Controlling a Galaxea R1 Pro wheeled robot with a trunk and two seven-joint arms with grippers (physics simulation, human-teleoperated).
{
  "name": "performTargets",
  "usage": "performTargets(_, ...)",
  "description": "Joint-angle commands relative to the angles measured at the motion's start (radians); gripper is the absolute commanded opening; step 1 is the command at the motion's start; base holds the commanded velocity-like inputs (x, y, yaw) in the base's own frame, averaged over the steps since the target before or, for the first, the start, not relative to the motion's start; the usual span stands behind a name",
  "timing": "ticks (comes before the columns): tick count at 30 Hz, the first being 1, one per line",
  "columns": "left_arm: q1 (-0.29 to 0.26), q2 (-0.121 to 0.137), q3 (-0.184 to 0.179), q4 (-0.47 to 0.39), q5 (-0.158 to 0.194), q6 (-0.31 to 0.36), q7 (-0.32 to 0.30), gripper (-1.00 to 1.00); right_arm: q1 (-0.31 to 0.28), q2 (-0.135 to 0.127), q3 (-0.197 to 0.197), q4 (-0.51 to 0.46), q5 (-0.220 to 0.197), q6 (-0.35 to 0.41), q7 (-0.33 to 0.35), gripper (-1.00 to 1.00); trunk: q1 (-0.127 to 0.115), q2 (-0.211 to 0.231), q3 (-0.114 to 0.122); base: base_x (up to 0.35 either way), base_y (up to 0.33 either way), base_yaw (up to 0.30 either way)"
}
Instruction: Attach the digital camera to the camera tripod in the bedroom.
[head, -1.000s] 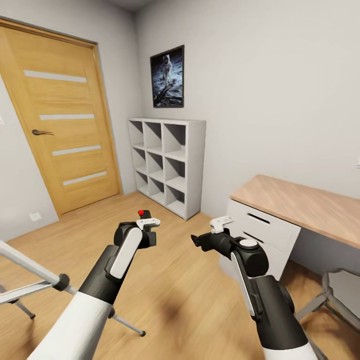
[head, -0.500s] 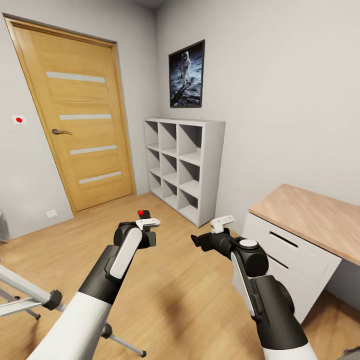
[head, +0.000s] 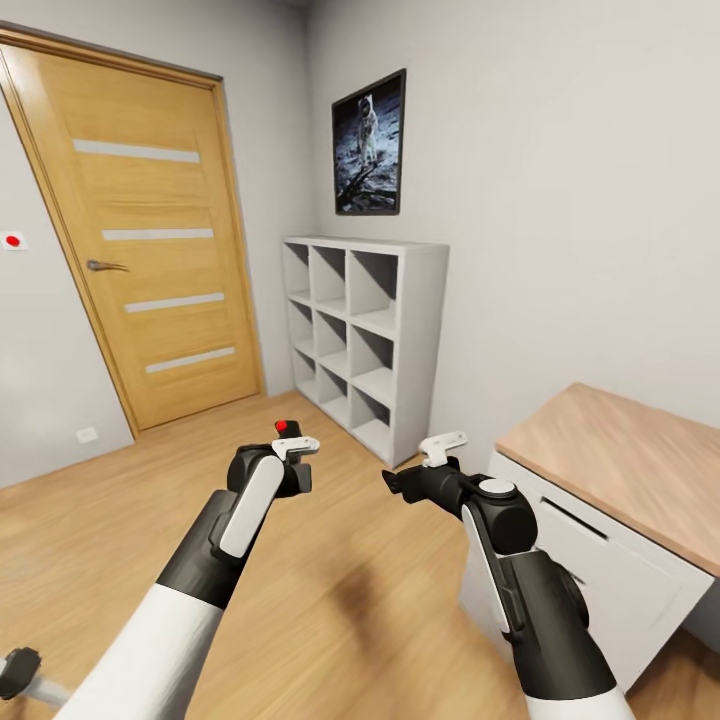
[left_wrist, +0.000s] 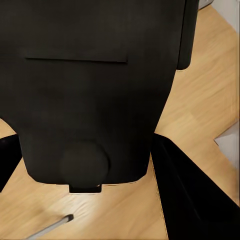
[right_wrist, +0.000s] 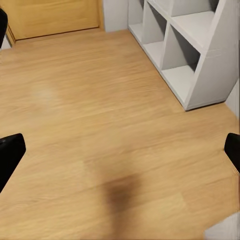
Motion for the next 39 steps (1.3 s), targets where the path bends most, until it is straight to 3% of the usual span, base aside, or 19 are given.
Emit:
performTargets(1, -0.001, 0.0, -0.001, -0.001, 0.007, 0.004, 0.008, -1.0, -0.001, 0.0, 0.0, -0.001, 0.011, 0.004, 0.008, 1.0, 0.0, -0.001, -0.001, 0.267, -0.246, 0.102)
performTargets(18, 0.001, 0.003, 0.006, -0.012, 0.005, 0.004, 0.008, -1.0, -0.001, 0.0, 0.003, -0.001, 0.011, 0.004, 0.007, 1.0, 0.0, -0.001, -0.001, 0.242, -0.23, 0.22)
performTargets(28, 0.002, 0.004, 0.009, -0.022, 0.009, 0.004, 0.008, -1.0, -0.001, 0.0, 0.003, -0.001, 0.011, 0.003, 0.007, 1.0, 0.0, -0.001, -0.001, 0.055, -0.067, 0.192)
performTargets(39, 0.002, 0.005, 0.01, -0.025, 0.011, 0.004, 0.008, -1.0, -0.001, 0.0, 0.003, -0.001, 0.011, 0.002, 0.007, 1.0, 0.0, -0.001, -0.001, 0.005, -0.282, 0.025)
